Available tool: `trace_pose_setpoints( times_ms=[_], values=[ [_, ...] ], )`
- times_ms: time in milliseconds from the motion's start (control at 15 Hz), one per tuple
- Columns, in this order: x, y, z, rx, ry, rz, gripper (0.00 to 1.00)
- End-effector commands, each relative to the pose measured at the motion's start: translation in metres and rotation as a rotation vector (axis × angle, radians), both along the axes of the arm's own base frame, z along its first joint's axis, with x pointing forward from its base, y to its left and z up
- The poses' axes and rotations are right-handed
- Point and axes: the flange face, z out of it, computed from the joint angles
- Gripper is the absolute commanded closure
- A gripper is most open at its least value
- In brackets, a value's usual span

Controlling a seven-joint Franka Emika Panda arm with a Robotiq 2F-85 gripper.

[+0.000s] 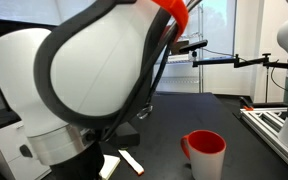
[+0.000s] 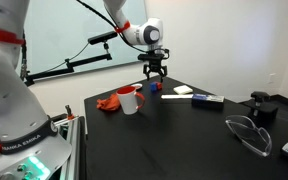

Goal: Put the orange block on the blue block

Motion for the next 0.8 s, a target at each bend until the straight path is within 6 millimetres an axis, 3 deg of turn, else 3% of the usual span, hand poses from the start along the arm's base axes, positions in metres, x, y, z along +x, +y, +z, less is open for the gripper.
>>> trace_pose_setpoints(
  times_ms=[0,733],
  values=[
    [0.002,0.006,0.003,0.010,-0.026,0.050,0.00],
    [-0.003,0.002,-0.010,-0.017,-0.084,0.078,0.00]
  ],
)
